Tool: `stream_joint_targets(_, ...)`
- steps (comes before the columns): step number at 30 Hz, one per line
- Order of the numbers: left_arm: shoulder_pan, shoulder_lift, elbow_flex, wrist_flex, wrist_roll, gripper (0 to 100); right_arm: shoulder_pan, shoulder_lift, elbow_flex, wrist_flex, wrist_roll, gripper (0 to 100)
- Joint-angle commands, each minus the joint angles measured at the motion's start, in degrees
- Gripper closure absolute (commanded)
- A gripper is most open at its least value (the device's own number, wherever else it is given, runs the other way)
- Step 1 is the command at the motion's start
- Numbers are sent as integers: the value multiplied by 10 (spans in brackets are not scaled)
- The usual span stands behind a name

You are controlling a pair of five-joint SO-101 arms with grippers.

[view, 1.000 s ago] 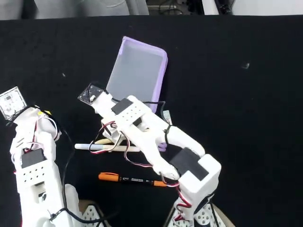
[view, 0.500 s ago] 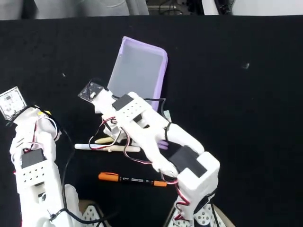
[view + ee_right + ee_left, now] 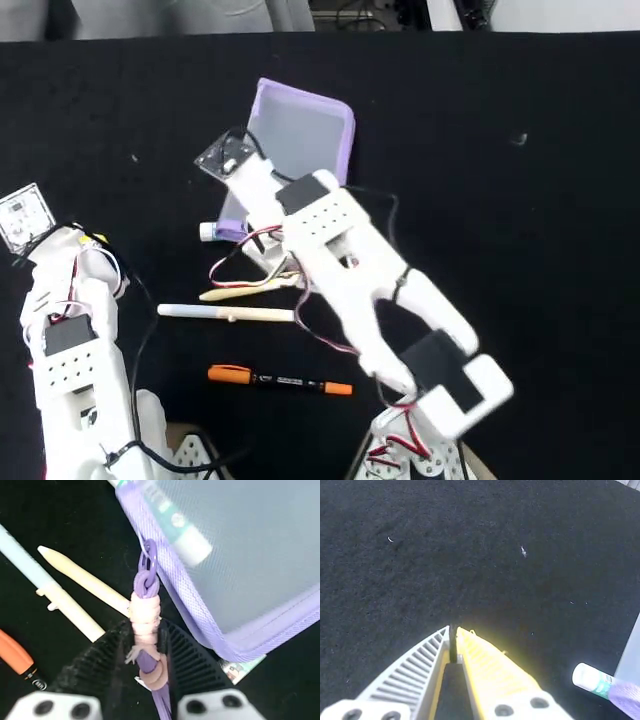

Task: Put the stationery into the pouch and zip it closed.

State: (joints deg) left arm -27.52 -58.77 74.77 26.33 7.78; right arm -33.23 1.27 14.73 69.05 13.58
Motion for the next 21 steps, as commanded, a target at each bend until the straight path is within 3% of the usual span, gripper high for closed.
stream_joint_targets(1,25,-9,-8,-14,3,966,11,-81,22,4,4,987)
stream_joint_targets(8,67,-9,-3,-13,-35,955,9,-235,102,4,4,987)
stream_joint_targets(14,118,-9,-2,-12,-54,782,9,-300,159,-26,4,987)
stream_joint_targets(21,203,-10,-19,19,-54,782,8,-304,166,-25,5,987)
